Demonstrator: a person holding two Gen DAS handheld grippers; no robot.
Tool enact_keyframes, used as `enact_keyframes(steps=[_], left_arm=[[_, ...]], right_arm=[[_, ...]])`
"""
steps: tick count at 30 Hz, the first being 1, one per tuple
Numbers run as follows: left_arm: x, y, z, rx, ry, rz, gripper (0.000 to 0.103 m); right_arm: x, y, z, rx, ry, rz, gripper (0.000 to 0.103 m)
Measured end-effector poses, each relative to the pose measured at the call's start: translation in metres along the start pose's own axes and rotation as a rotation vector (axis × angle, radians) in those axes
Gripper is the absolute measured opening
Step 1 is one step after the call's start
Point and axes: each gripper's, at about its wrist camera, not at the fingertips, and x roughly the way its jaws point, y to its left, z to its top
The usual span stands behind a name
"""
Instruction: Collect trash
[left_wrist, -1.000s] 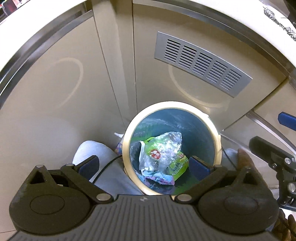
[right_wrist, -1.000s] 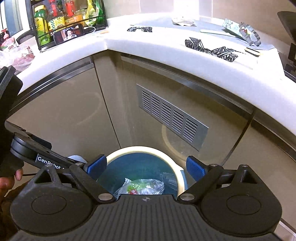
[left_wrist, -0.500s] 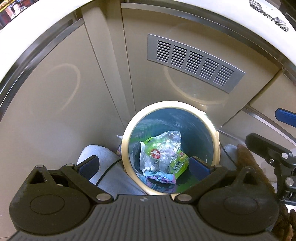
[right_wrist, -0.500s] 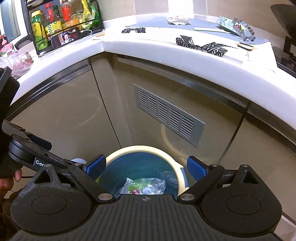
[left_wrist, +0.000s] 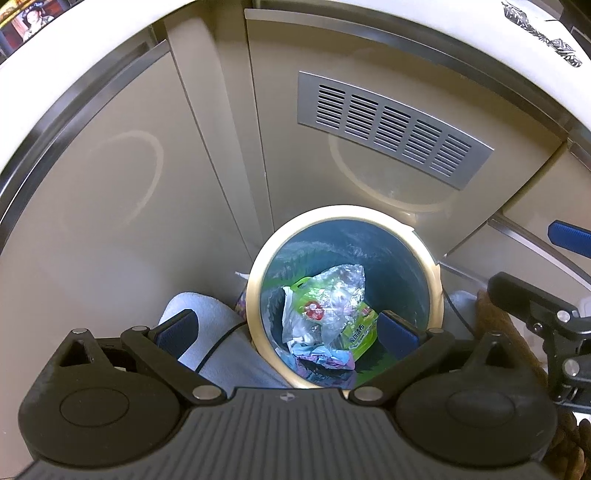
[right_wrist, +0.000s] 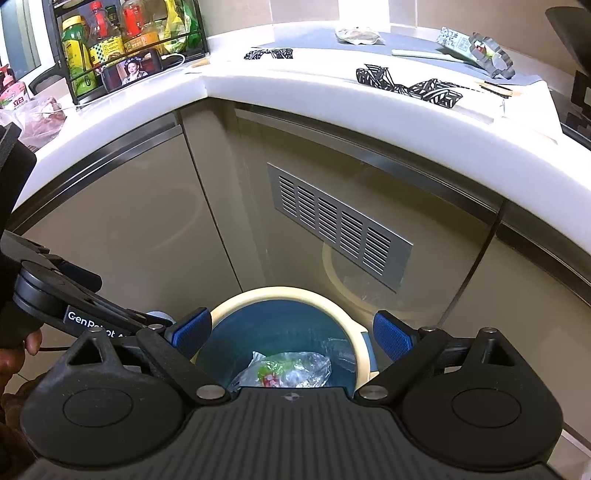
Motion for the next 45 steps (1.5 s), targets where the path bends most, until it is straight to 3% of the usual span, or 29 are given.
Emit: enact_keyframes(steps=[12,17,25,32,34,41,45], left_arm=[[-0.004,0.002,0.000,-0.004,-0.035,0.017,0.103],[-0.019,0.004,0.005,0.004,-0.099,0.035,0.103],[-0.062,0.021,0.040,-0.059,-0.229,0.026,0.103],[-0.100,0.029,0.099,-0.113,-0.354,0.043,0.103],[-0.106,0.029,0.127,-0.112,-0.386,0.049,0.103],[-0.111,0.020,0.234,-0.129,-0.501,0.076,0.103],[-0.097,0.019,0.291,-0.140,-0.497,0.070,0.103]], right_arm=[[-0.004,-0.002,-0.001,0.014,-0.029,-0.005,0.095],[-0.030,-0.003,0.014,0.003,-0.157,-0.028,0.095],[-0.062,-0.023,0.074,0.067,-0.376,-0.083,0.098],[-0.054,-0.045,0.144,0.134,-0.556,-0.249,0.103],[-0.037,-0.057,0.170,0.145,-0.571,-0.309,0.103],[0.053,-0.134,0.250,0.304,-0.459,-0.501,0.103],[0.093,-0.170,0.270,0.391,-0.361,-0.574,0.103]])
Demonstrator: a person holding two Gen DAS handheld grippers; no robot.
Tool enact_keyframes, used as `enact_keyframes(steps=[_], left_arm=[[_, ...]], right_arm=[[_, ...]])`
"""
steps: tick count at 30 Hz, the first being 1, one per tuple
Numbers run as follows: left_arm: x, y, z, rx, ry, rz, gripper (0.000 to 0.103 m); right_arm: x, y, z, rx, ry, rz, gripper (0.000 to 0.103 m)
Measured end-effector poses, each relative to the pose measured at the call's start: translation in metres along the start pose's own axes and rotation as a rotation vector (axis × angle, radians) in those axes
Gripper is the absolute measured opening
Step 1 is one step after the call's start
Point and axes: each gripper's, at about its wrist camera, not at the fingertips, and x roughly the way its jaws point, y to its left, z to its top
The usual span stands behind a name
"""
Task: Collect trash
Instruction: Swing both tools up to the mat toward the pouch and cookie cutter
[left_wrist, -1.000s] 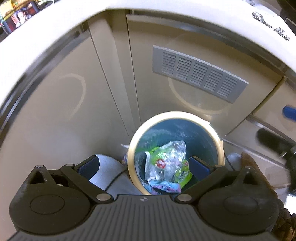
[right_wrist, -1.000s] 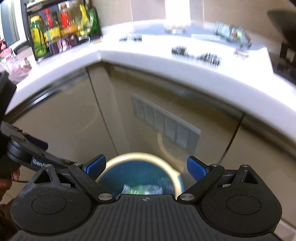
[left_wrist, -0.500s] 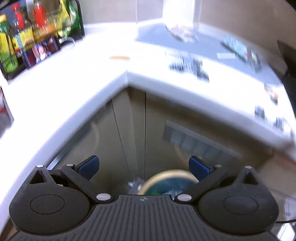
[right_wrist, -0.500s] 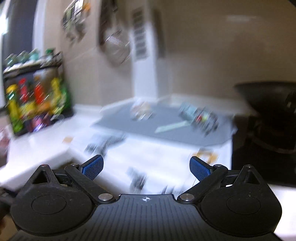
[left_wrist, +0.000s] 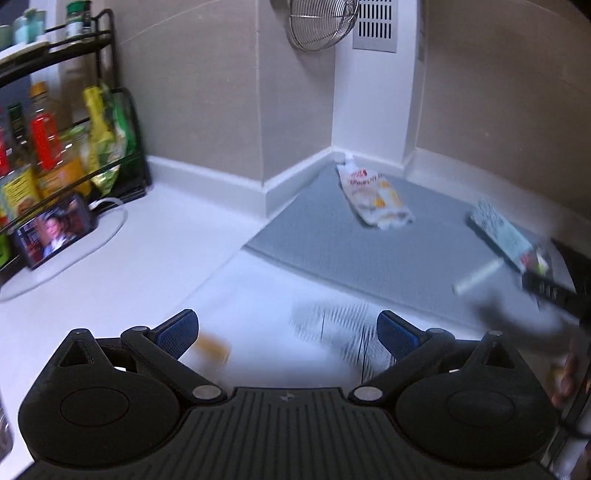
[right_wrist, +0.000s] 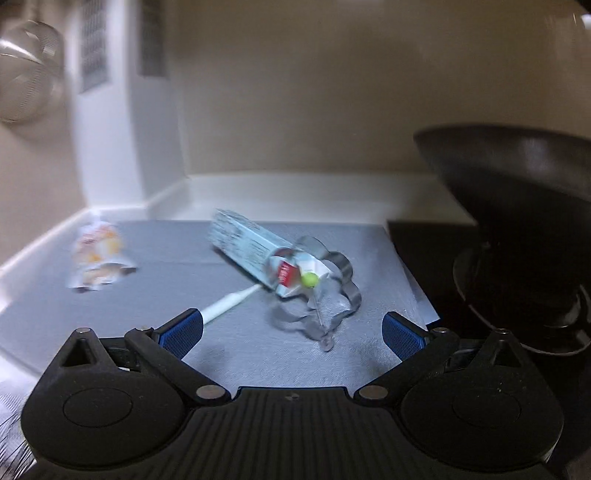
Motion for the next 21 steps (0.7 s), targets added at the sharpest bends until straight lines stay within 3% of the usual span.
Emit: enact_keyframes(steps=[5,7,9,11,13,21], left_arm=[[0.056,-0.016,0.044,-0.016,0.005,-0.011,0.103],[0.083,-0.024,0.060,-0.040,0.022,-0.033,0.103],[0.110,-0.036,0.076,-0.055,0.039,-0.060,0.103],[0.136,-0.050,0.089,-0.077,0.045,-0.084,0.103],[0.159,-0.063,0.102,-0.116,0.059,-0.106,0.103],[0.236,-0.101,0.128,-0.179,0.164,-0.165,0.103]], right_arm=[[0.036,-0.007,0.003,0.058,-0.036,-0.007,0.103],[0.051,-0.009,0.004,0.068,0.004,-0.001,0.101],[0.058,-0.013,0.005,0.088,0.048,0.016,0.091],[0.056,-0.019,0.003,0.125,0.039,0.019,0.069],[0.056,-0.025,0.002,0.150,0.027,0.040,0.058],[0.046,-0.029,0.000,0.143,-0.018,0.006,0.057]])
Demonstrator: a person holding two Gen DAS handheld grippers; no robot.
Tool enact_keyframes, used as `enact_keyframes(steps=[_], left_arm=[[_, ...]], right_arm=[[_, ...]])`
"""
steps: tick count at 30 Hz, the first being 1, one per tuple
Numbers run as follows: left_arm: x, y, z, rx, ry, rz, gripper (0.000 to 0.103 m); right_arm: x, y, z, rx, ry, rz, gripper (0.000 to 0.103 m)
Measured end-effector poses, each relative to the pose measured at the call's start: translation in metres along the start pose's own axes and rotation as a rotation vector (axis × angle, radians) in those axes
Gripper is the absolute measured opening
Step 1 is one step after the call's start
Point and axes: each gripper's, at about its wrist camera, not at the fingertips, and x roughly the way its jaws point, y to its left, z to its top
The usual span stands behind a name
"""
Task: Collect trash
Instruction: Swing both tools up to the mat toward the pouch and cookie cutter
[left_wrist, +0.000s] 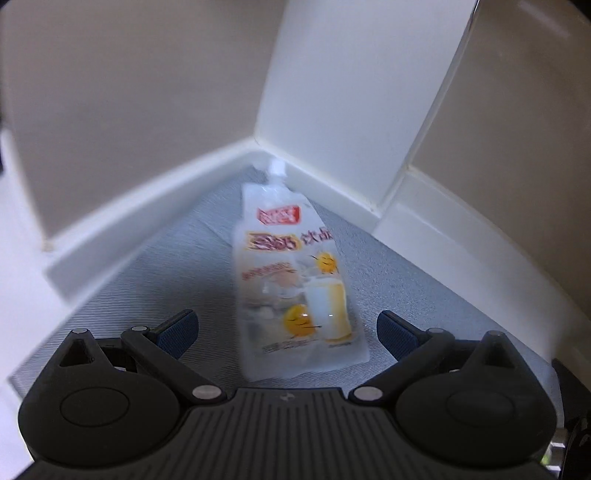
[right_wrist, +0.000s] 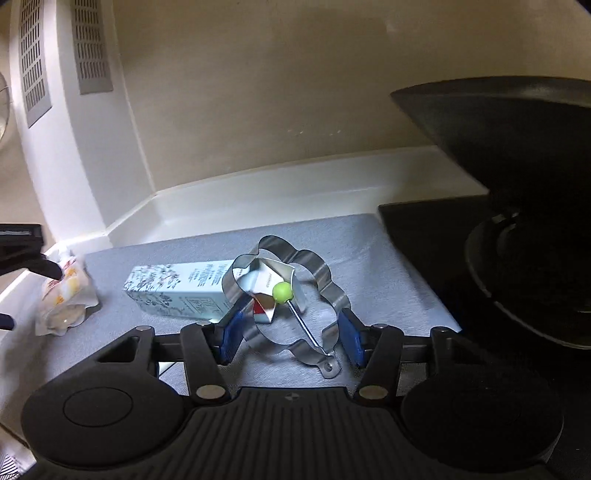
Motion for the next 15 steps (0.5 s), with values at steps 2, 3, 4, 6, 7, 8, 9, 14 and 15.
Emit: enact_keyframes(steps=[2,3,4,6,7,8,9,14,15], left_arm=[[0.012,-0.005,0.001,0.004,0.016,-0.004,0.103],[0.019,-0.007,0.002,0.013,0.037,-0.009,0.103],[0.024,-0.010,0.003,0.026,0.055,-0.004,0.103],[0.030,-0.013,0.000,0.046,0.049,0.048,0.097],[0.031,-0.014,-0.001,0.064,0.044,0.078,0.082],[0.030,-0.015,-0.002,0.080,0.031,0.103,0.083],[0.028,-0.015,-0.003,0.088,0.022,0.119,0.082],[0.011,-0.001,-0.001,0.064,-0.018,0.138,0.076],[0.006,0.002,-0.001,0.065,-0.030,0.143,0.075]], right_arm=[[-0.011,-0.003,0.000,0.001,-0.036,0.002,0.057],[-0.014,-0.003,0.000,-0.001,-0.052,0.008,0.057],[-0.016,-0.003,-0.001,-0.002,-0.064,0.019,0.057],[-0.017,-0.003,0.000,0.003,-0.071,0.037,0.057],[-0.018,-0.004,0.000,0.013,-0.073,0.045,0.057],[-0.019,-0.006,0.001,0.020,-0.078,0.049,0.057],[-0.021,-0.007,0.001,0.027,-0.086,0.052,0.057],[-0.020,-0.005,0.003,0.018,-0.094,0.062,0.057],[-0.019,-0.005,0.003,0.021,-0.091,0.065,0.057]])
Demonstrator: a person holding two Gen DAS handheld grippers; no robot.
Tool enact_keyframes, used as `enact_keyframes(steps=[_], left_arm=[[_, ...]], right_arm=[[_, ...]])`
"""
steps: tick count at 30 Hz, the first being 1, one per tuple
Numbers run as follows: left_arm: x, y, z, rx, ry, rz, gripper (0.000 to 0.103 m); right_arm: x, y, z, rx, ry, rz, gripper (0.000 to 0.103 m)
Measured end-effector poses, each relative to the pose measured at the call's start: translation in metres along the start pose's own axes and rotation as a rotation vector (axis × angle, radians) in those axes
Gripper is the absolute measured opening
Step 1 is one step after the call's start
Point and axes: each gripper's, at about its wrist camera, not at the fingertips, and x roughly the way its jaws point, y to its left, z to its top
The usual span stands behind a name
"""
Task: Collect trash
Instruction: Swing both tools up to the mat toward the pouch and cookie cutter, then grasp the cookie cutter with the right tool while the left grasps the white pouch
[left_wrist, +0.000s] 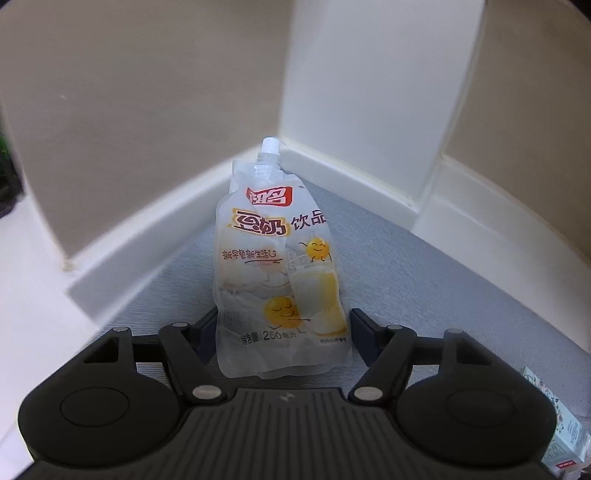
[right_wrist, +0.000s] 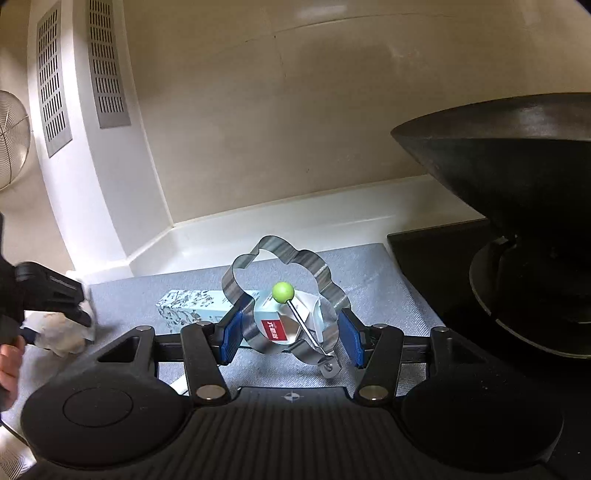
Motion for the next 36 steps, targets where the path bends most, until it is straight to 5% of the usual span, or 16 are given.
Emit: enact_keyframes(steps=[8,19,27,36], left_arm=[[-0.067,0.029,-0.028,0.029,-0.082,-0.004,0.075],[-0.229,0.120,-0.140,0.030,-0.152,-0.003,0.076],[-0.294,0.175,-0.209,0.041,-0.169,-0.008,0.076],[-0.339,0.175,-0.275,0.083,-0.179,-0.058,0.076]], right_arm=[[-0.005,0.002,0.000,-0.014,-0.035,0.032,0.057],[-0.020,0.013,-0.003,-0.077,-0.074,0.104,0.057],[-0.101,0.026,-0.009,-0.146,-0.128,0.149,0.057],[-0.197,0.017,-0.019,-0.181,-0.084,0.293,0.057]])
